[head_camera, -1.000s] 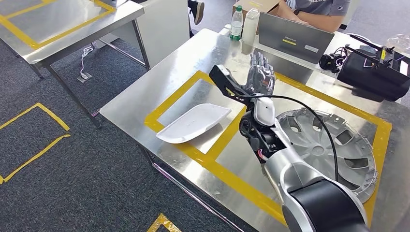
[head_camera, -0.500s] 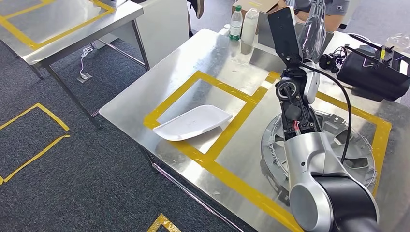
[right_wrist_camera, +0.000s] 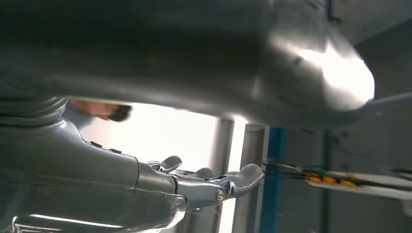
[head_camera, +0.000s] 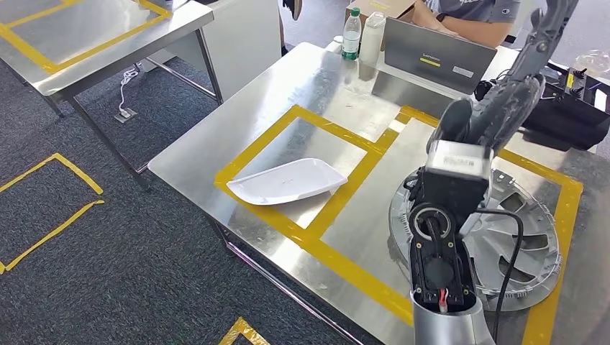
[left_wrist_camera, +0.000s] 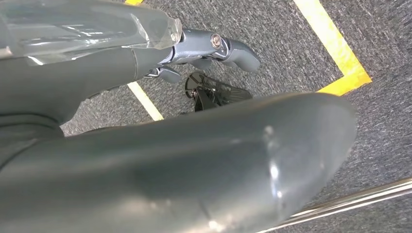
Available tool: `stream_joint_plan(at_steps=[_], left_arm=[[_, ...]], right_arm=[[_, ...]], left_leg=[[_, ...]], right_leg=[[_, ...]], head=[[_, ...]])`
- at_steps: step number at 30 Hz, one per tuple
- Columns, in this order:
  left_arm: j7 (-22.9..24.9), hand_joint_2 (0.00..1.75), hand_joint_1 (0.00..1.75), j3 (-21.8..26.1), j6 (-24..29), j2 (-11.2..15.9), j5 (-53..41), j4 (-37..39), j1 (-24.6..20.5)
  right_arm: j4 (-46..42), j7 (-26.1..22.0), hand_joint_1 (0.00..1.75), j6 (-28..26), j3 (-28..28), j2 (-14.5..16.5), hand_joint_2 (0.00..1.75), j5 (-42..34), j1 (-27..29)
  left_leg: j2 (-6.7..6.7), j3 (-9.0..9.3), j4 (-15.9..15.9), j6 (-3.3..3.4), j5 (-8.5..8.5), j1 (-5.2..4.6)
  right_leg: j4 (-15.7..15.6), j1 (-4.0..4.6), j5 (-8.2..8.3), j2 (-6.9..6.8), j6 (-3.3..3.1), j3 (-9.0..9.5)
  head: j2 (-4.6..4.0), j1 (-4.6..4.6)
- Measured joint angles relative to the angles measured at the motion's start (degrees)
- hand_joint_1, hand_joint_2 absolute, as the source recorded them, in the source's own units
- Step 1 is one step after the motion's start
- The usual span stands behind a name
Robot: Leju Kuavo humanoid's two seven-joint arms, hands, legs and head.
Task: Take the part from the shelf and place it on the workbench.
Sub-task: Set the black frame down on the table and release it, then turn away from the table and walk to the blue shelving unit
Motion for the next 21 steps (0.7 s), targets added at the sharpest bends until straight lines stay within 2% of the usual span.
stream_joint_plan(at_steps=[6, 12, 15, 16, 19, 21], left_arm=[[-0.1, 0.0, 0.0, 0.98, 1.31, -0.13, 1.07, 0.0, -0.01], [-0.36, 0.0, 0.0, 2.08, 2.56, -0.02, 2.51, 0.0, -0.03], [1.37, 1.31, 0.0, 2.52, 3.46, 0.07, 3.16, 0.0, -0.09], [2.47, 1.31, 0.0, 2.69, 3.85, 0.08, 3.49, 0.0, -0.1], [5.57, 0.0, 0.0, 3.34, 4.4, 0.08, 4.17, 0.0, -0.11], [6.4, 0.0, 0.0, 3.54, 4.56, 0.07, 4.22, 0.04, -0.11]], right_arm=[[-12.15, -5.36, 0.0, -0.04, 5.05, -0.9, 0.0, -4.4, 8.53], [-23.32, -5.8, 0.0, -0.04, 8.52, -0.93, 0.0, -0.93, 16.12], [-27.05, -4.65, 0.0, 0.12, 8.52, -0.83, 0.0, -0.1, 20.28], [-28.01, -4.36, 0.0, 0.14, 8.38, -0.83, 0.0, -0.5, 21.55], [-29.19, -5.17, 0.0, 0.04, 7.75, -0.49, 0.0, -2.62, 24.74], [-29.65, -5.53, 0.0, 0.01, 6.96, 0.0, 0.0, -3.2, 27.0]], left_leg=[[0.0, 0.01, 0.0, 0.0, 0.0, 0.0], [0.0, 0.01, -0.01, -0.02, -0.03, 0.01], [-0.01, 0.0, -0.02, -0.01, -0.05, 0.0], [0.0, 0.01, -0.02, 0.0, -0.06, 0.0], [0.03, 0.05, -0.02, 0.01, -0.08, 0.0], [-0.03, 0.05, -0.02, 0.01, -0.08, 0.0]], right_leg=[[0.0, 0.0, 0.0, 0.0, 0.0, 0.0], [0.0, 0.01, -0.05, 0.0, -0.04, -0.01], [-0.01, 0.01, -0.11, -0.01, -0.03, 0.01], [-0.01, 0.0, -0.12, -0.01, -0.02, 0.02], [-0.02, 0.0, -0.12, 0.01, -0.02, 0.04], [-0.02, 0.0, -0.13, -0.04, -0.01, 0.05]], head=[[0.0, 0.0], [0.0, 0.0], [0.0, 0.0], [0.0, 0.01], [0.0, 0.01], [0.0, 0.02]])
